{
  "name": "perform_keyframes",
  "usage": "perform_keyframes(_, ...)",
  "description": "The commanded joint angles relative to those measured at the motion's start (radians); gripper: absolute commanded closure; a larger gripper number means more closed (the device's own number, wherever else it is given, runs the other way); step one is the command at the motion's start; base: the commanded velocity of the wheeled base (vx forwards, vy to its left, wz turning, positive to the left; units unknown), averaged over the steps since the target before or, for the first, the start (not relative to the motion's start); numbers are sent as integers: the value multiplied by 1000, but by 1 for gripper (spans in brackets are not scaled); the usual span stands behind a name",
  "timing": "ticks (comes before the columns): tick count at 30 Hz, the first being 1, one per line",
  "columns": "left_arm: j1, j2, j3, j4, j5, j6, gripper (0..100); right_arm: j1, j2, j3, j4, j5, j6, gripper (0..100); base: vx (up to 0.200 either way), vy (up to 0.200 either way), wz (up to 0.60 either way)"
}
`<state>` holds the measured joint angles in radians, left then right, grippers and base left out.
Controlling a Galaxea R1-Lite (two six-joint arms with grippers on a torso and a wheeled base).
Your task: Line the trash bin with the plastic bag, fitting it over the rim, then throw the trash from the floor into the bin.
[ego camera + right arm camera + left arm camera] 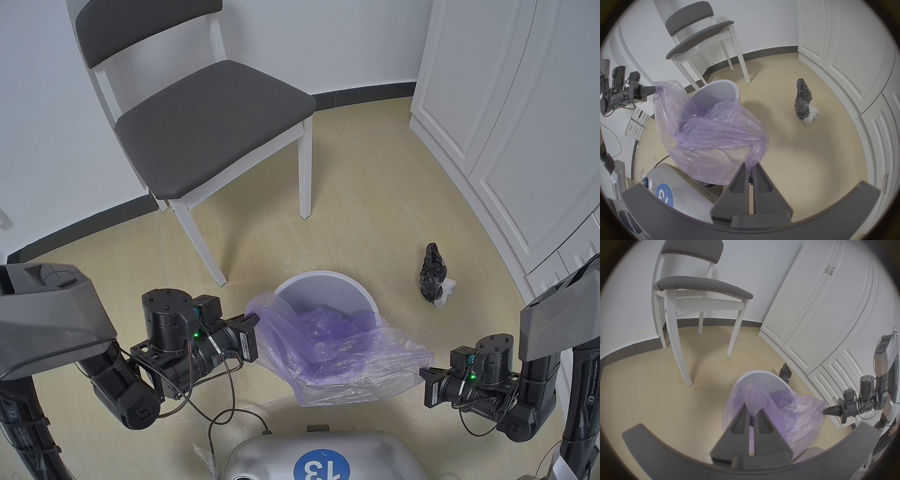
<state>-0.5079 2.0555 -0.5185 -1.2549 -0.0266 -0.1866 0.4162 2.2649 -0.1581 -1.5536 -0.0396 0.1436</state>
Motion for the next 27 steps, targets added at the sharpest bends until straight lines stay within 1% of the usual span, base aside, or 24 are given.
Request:
perform_keyframes(1, 0, 8, 2, 0, -1, -2, 100, 6, -2, -3, -14, 0, -6, 100, 0, 0, 0)
perform_keyframes(8, 6, 9, -5, 0, -3, -4, 100, 9, -4, -12, -14, 0, -10, 100, 0, 0, 0)
perform_keyframes(16, 2, -34, 28, -23, -4, -7, 100, 23, -19, -12, -14, 0, -22, 100, 0, 0, 0)
perform_keyframes(21, -14, -32, 41, -26, -6, -10, 100, 23, -38, 11, -14, -10, -45, 100, 0, 0, 0)
perform_keyframes(27, -9, 8, 31, -28, -9, -13, 100, 35, -16, -3, -14, -11, -52, 100, 0, 0, 0)
